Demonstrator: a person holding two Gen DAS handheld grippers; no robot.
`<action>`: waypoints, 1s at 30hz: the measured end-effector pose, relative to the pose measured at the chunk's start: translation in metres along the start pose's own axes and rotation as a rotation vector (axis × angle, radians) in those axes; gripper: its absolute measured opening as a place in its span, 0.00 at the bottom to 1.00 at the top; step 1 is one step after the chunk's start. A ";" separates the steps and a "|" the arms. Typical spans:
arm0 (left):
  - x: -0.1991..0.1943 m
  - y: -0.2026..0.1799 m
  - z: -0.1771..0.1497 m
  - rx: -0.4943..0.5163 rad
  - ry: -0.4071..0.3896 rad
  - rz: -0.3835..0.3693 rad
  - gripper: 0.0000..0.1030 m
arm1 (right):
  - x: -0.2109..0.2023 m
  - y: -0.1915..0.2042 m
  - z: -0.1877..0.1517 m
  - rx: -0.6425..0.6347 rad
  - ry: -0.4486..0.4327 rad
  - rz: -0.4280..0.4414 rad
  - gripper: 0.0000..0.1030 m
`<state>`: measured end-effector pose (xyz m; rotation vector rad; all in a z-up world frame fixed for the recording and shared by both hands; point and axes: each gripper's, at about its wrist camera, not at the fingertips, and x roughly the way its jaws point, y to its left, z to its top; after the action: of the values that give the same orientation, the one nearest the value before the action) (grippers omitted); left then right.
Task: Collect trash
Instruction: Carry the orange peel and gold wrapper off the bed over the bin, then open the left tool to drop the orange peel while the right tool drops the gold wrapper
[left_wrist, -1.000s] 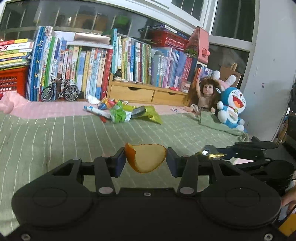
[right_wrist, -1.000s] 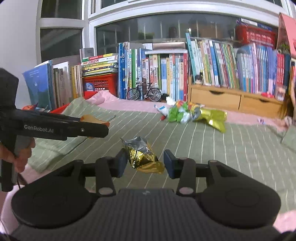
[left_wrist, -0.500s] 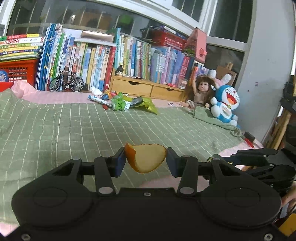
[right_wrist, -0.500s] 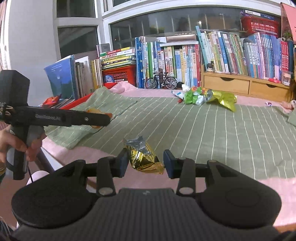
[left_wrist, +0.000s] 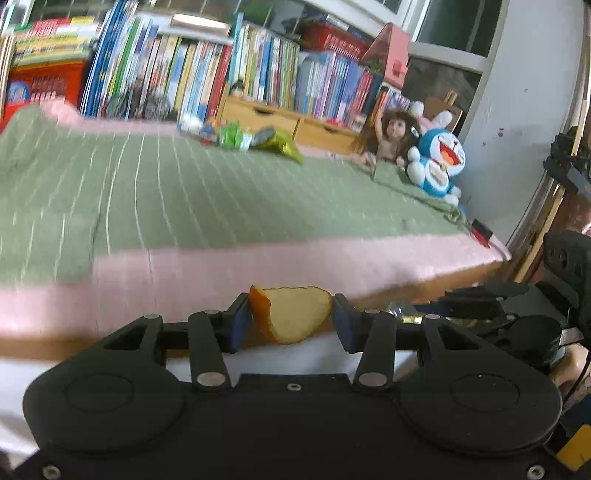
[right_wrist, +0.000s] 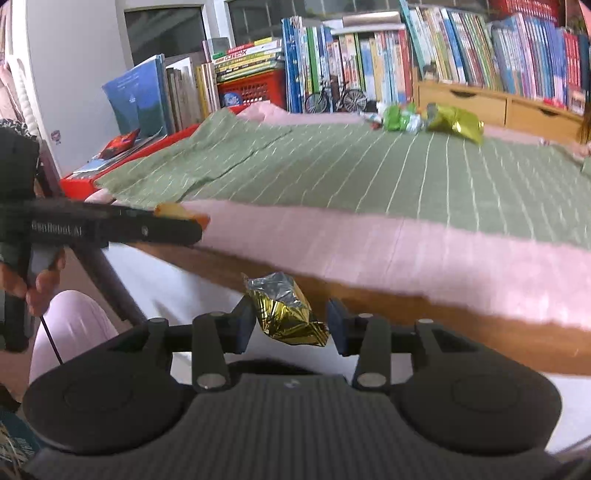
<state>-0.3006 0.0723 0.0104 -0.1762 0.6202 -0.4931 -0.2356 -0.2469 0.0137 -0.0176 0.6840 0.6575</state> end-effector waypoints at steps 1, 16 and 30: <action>-0.001 0.000 -0.007 -0.010 0.009 -0.005 0.44 | -0.001 0.001 -0.004 0.008 0.003 0.004 0.48; 0.009 -0.019 -0.058 0.041 0.153 -0.031 0.44 | -0.018 0.010 -0.032 0.084 0.005 -0.018 0.50; 0.021 -0.028 -0.051 0.123 0.125 0.068 0.96 | -0.028 0.005 -0.035 0.110 -0.017 -0.065 0.54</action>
<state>-0.3273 0.0371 -0.0325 -0.0080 0.7132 -0.4771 -0.2752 -0.2666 0.0042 0.0673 0.6999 0.5558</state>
